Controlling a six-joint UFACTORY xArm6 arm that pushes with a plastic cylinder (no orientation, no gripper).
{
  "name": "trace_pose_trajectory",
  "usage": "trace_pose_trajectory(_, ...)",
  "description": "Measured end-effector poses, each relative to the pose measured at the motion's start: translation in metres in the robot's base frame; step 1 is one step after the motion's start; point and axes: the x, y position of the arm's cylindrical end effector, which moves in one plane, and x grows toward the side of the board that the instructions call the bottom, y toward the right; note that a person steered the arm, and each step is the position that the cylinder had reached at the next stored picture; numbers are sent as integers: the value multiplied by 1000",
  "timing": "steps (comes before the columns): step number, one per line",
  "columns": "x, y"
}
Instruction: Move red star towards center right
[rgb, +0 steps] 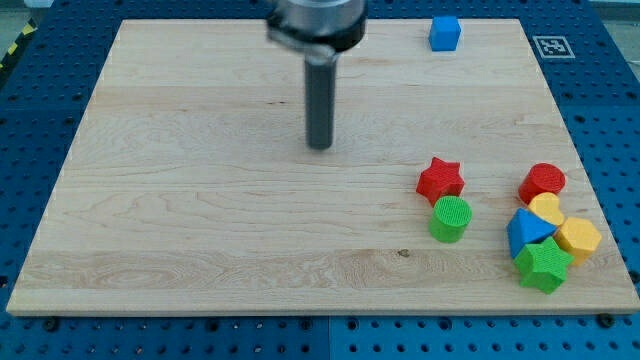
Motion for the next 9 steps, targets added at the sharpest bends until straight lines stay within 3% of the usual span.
trace_pose_trajectory(1, 70, 29)
trace_pose_trajectory(2, 72, 92)
trace_pose_trajectory(4, 70, 143)
trace_pose_trajectory(7, 40, 135)
trace_pose_trajectory(9, 38, 162)
